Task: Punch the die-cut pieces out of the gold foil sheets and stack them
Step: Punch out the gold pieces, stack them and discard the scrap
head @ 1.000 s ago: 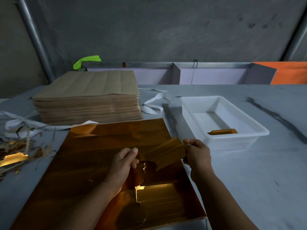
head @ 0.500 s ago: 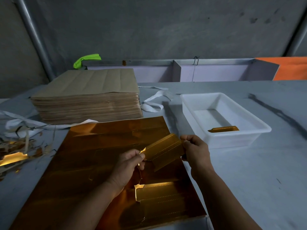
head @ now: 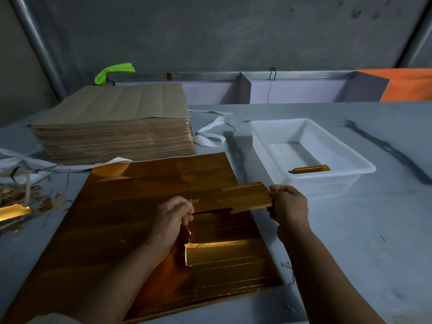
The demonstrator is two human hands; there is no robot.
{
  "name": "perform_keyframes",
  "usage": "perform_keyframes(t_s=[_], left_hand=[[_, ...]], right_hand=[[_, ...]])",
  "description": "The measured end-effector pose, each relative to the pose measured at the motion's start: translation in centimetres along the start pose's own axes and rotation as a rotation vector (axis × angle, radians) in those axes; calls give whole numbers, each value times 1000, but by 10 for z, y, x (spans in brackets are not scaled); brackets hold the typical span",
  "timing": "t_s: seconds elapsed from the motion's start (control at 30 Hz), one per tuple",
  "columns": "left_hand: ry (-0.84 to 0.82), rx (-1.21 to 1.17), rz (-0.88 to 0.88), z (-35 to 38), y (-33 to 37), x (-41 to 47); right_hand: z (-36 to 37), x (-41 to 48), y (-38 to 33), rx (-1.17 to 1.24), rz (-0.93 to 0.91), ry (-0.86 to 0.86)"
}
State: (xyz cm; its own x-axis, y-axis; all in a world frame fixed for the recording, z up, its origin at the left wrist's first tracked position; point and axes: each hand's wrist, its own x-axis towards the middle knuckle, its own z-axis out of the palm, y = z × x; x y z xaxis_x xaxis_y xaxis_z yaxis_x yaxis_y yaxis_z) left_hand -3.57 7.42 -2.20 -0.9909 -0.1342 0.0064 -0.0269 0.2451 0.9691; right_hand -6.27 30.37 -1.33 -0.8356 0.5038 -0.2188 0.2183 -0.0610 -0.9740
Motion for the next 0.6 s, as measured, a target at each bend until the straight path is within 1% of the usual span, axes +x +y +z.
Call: perform_keyframes(t_s=[0.27,0.4,0.47,0.6], left_hand=[[19,-82,30,-1,0,-1],[45,-150,33,-4,-2,0],[55,-190,22,-6,-3,1],[47,-171,30,-5,-3,1]], right_hand=[[-22,5,9,-19,75,128],[-28,8,17,-129,92,160],[-31,8,18,-138,117,183],[-33,10,16,-161,119,213]])
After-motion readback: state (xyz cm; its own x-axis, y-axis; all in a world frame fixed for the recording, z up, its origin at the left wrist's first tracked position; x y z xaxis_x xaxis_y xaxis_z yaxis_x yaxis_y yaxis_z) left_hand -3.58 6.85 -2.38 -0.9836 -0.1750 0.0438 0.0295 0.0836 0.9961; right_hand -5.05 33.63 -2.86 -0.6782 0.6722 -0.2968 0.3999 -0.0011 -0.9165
